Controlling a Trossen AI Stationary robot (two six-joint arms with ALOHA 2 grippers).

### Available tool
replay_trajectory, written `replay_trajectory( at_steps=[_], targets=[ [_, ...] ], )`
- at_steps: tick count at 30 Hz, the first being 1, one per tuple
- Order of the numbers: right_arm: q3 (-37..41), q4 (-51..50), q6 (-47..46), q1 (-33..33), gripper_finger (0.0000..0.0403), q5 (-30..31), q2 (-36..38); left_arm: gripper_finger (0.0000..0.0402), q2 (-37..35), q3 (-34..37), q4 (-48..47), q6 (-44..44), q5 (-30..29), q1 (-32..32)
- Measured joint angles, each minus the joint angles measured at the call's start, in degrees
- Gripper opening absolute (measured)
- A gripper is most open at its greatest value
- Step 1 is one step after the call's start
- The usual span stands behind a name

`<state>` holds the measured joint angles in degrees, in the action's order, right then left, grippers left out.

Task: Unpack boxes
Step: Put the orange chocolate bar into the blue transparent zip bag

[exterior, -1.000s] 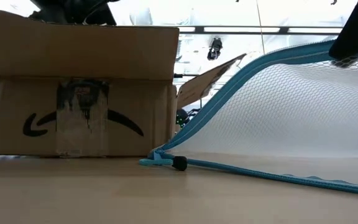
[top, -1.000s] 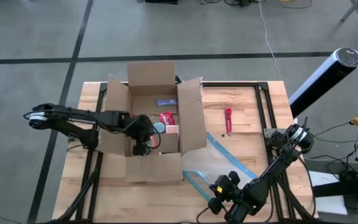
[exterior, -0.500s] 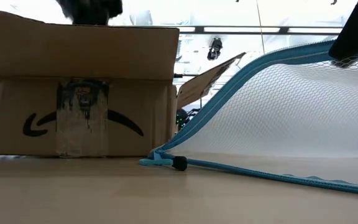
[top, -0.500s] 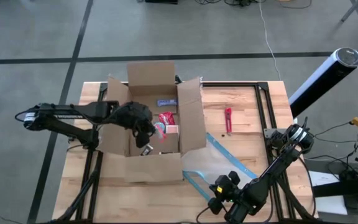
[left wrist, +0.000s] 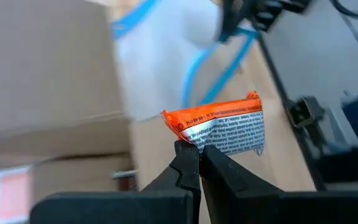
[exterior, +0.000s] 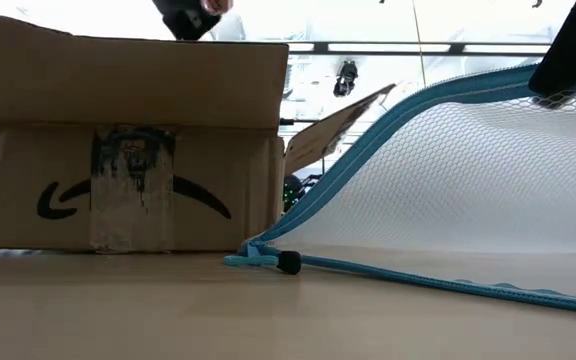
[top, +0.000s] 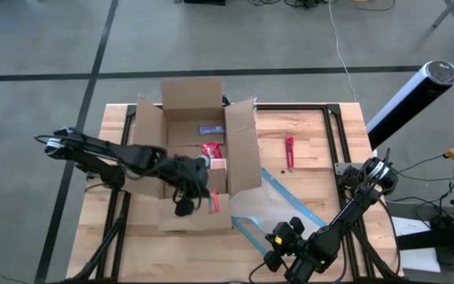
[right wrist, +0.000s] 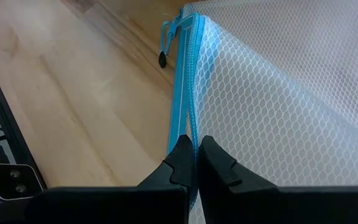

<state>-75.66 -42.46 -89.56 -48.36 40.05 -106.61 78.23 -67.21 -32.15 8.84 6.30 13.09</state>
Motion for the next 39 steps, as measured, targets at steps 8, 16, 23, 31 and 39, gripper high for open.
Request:
replay_trajectory(
  at_steps=[8,16,23,31,39],
  targets=[
    [0.0,0.02,0.0,0.0,0.0,0.01,0.02,0.0,11.32,-7.17,2.81,-5.54,2.86,3.32],
    [0.0,0.02,0.02,0.0,0.0,0.02,0.0,0.0,21.98,-17.47,3.1,-11.01,3.91,3.35],
    [0.0,0.02,0.02,0.0,0.0,0.02,0.02,0.0,28.96,-20.9,1.66,-10.48,11.89,3.02],
    [0.0,0.0,0.0,0.02,0.0,0.02,0.02,0.0,32.13,-20.86,2.15,-7.03,12.25,1.4],
    [0.0,0.0,0.0,0.0,0.0,0.0,0.02,0.0,32.66,-20.7,4.32,-14.55,12.52,1.25]
  ],
)
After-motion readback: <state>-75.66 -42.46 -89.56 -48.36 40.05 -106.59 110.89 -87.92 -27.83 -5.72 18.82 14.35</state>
